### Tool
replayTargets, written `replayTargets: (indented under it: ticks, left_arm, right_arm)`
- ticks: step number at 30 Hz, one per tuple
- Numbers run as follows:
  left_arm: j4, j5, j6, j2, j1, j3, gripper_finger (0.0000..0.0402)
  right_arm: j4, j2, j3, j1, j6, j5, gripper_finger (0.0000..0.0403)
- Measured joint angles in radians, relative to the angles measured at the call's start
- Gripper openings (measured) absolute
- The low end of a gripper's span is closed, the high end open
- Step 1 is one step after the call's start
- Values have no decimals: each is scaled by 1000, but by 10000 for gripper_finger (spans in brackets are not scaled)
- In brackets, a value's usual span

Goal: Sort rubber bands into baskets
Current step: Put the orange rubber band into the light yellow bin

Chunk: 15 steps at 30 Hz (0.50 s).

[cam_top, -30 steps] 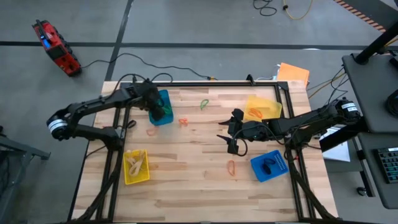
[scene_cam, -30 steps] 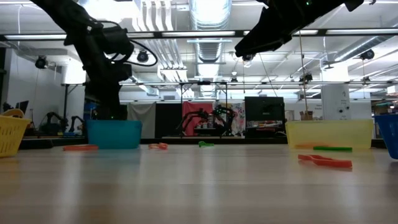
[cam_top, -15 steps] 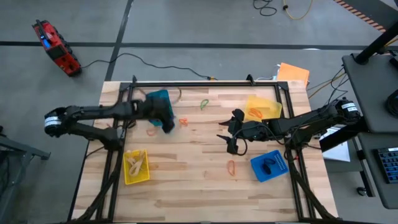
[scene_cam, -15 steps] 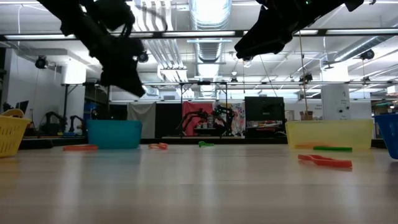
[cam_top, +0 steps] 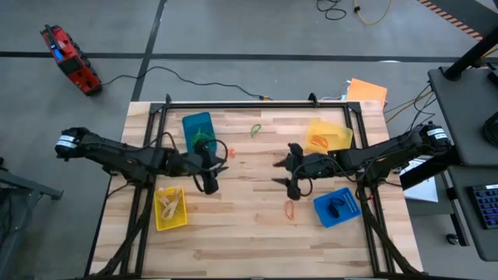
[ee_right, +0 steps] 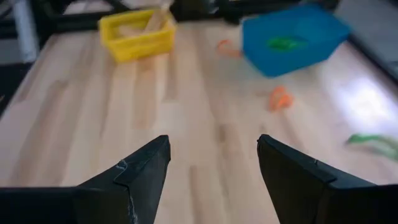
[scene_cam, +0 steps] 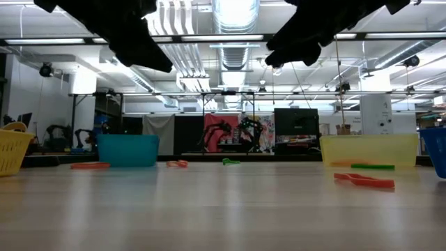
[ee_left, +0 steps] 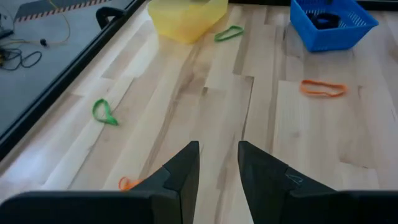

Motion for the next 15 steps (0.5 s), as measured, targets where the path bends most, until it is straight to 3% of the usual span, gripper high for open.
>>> replayTargets:
  ticks: [8, 15]
  left_arm:
    - [4, -9, 23, 0, -1, -2, 96]
    - [3, -9, 25, 0, -1, -3, 96]
  right_arm:
    - [-203, 20, 59, 74, 101, -8, 226]
    - [-420, 177, 147, 121, 128, -9, 226]
